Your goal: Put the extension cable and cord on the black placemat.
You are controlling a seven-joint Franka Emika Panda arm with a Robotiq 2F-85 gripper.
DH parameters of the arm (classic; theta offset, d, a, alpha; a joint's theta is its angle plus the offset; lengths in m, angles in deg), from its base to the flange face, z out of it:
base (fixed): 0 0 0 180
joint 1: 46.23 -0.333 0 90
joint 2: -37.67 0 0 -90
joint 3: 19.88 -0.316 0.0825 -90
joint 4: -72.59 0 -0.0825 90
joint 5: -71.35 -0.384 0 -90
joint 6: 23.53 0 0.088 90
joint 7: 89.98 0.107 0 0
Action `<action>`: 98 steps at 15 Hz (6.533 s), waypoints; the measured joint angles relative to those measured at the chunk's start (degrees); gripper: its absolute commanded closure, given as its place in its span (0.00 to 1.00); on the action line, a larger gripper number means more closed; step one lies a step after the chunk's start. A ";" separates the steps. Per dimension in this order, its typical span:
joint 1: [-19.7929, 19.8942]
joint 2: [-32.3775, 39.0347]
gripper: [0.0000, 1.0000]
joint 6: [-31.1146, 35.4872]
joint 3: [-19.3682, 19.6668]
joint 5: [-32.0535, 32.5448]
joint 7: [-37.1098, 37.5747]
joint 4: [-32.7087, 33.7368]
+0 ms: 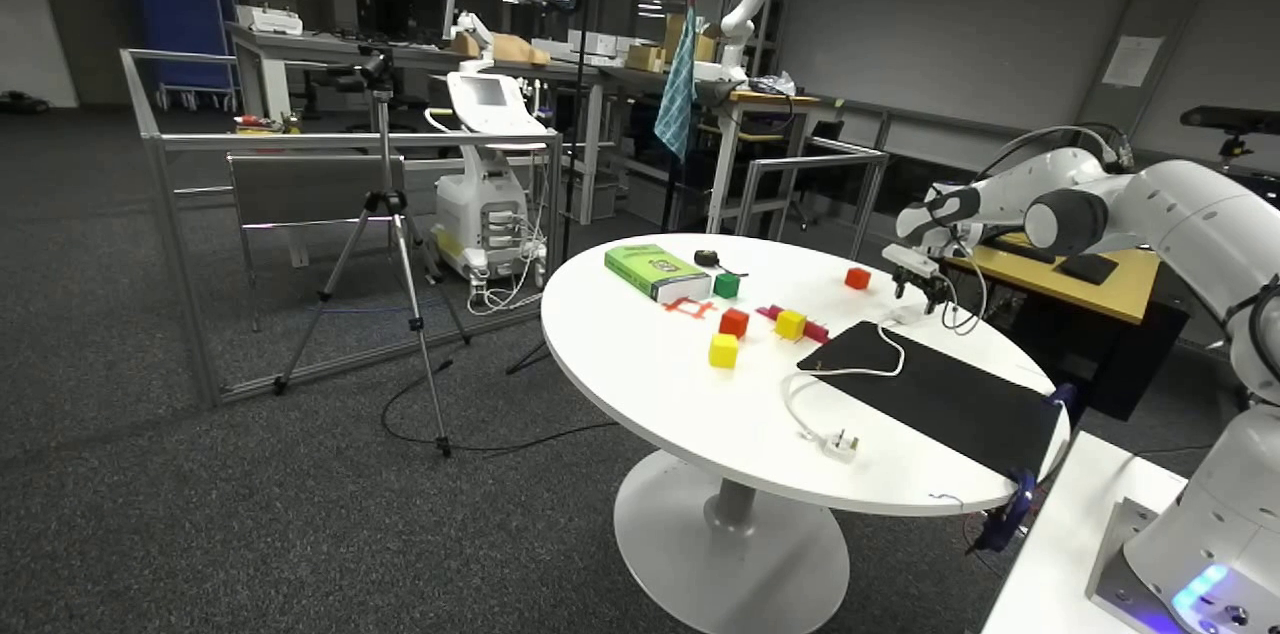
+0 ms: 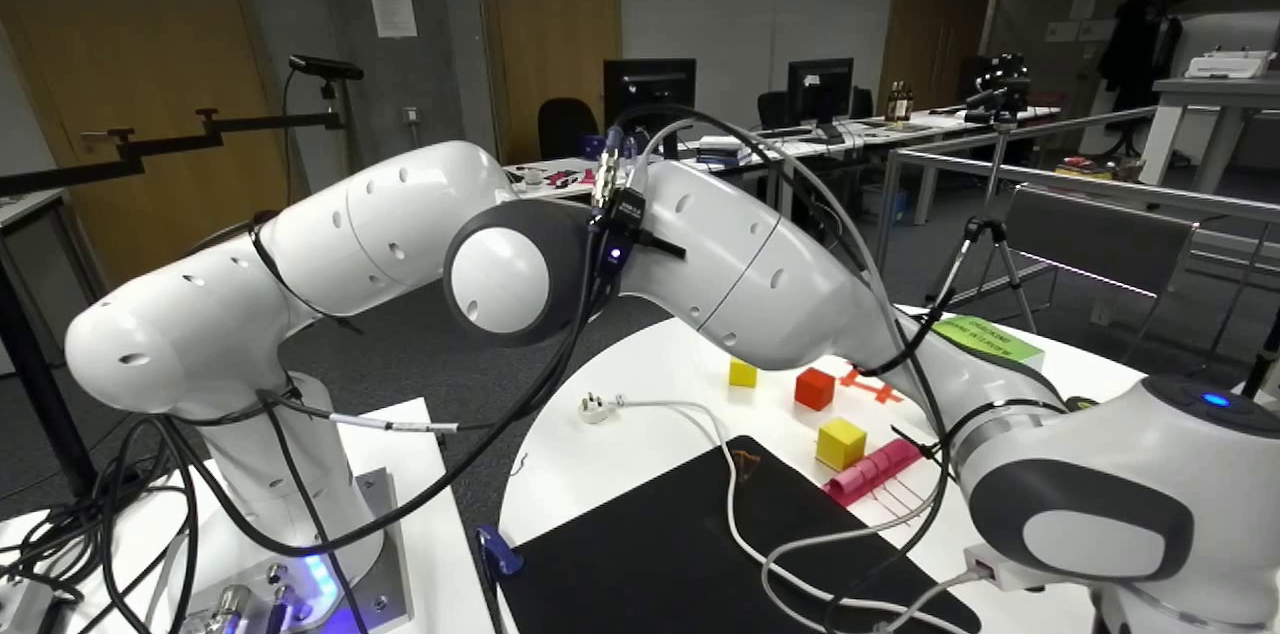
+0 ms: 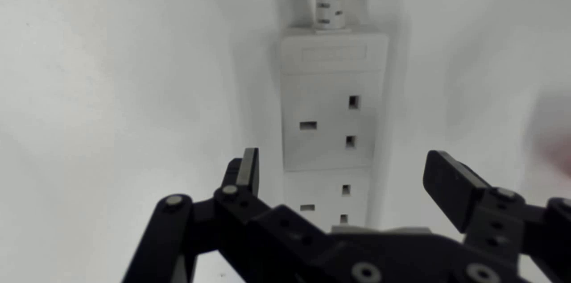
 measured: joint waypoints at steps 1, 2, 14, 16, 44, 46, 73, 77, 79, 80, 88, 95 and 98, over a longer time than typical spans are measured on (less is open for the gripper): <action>0.15 0.62 0.26 0.00 -0.04 0.03 0.00 0.93; 0.28 1.20 0.32 0.00 -0.05 0.06 0.00 1.67; 1.25 3.63 0.70 -2.62 -0.10 0.14 -0.09 7.61; 1.14 2.03 0.70 -2.61 -0.10 0.08 -0.09 7.55; -10.49 -50.69 0.70 0.25 4.19 9.90 -20.71 -53.82; -10.51 -54.91 0.70 2.57 4.22 10.01 -24.18 -59.82; -20.46 -54.61 0.70 27.67 3.27 7.32 -14.60 -81.45; -23.26 -54.56 0.70 30.41 4.23 10.42 -6.74 -85.24; -24.10 -54.05 0.19 31.91 4.35 10.69 -3.72 -85.80; -24.44 -53.58 0.14 32.85 4.36 10.69 -2.56 -85.80; -26.17 -52.06 0.00 35.58 5.48 11.32 -0.08 -85.68; -28.86 -56.24 0.00 36.92 11.95 29.15 -1.89 -91.24; -29.10 -59.77 0.00 39.33 14.35 40.56 -3.07 -96.42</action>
